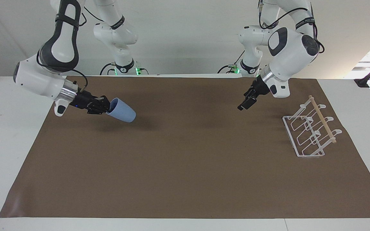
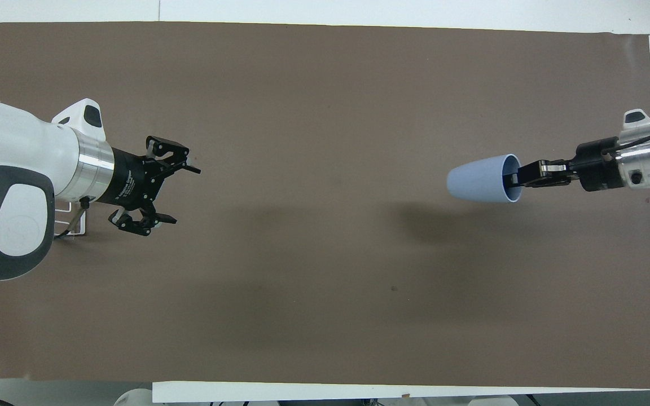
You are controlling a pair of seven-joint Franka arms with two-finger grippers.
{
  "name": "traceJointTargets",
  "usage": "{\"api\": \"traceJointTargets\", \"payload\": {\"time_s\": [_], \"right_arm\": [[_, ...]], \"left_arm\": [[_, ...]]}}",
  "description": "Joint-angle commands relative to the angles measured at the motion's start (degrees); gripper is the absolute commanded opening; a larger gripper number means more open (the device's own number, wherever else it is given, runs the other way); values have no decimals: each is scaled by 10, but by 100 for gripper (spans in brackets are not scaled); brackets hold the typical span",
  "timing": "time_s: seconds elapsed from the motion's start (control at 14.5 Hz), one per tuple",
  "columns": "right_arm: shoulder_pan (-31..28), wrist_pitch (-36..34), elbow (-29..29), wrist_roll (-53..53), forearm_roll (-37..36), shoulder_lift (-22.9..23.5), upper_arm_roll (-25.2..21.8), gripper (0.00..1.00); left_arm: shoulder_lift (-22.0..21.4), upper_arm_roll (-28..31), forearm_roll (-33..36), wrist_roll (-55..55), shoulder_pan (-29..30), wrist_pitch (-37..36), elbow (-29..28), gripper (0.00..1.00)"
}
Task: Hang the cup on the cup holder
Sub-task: 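Lift the cup with the right gripper while the left gripper approaches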
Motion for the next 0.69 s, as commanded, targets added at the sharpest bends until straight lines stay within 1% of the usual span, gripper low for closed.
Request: {"api": "traceJointTargets", "payload": {"time_s": [0.0,0.14,0.21,0.28,0.35,0.42,0.48,0.55,0.62], "right_arm": [[59,-2,-6,68,78,0,0,0],[107,8,-6,110,137,0,-1,0],[126,29,-6,114,149,0,0,0],[147,51,-7,116,158,0,0,0],[169,76,-7,123,165,1,0,0],[193,108,-7,140,172,2,0,0],[215,130,-7,152,178,3,0,0],[232,145,-7,162,179,4,0,0],[238,148,-7,164,179,5,0,0]], "left_arm": [[21,7,-34,-154,-53,87,16,100],[35,7,-29,-212,-85,96,47,100],[37,6,-26,-241,-99,94,62,100],[47,7,-5,-262,-121,88,78,100],[59,7,54,-293,-136,50,117,100],[80,6,94,-324,-141,-7,170,100],[102,6,104,-344,-142,-60,226,100],[118,6,104,-370,-144,-94,268,100],[126,6,104,-412,-149,-98,282,100]]}}
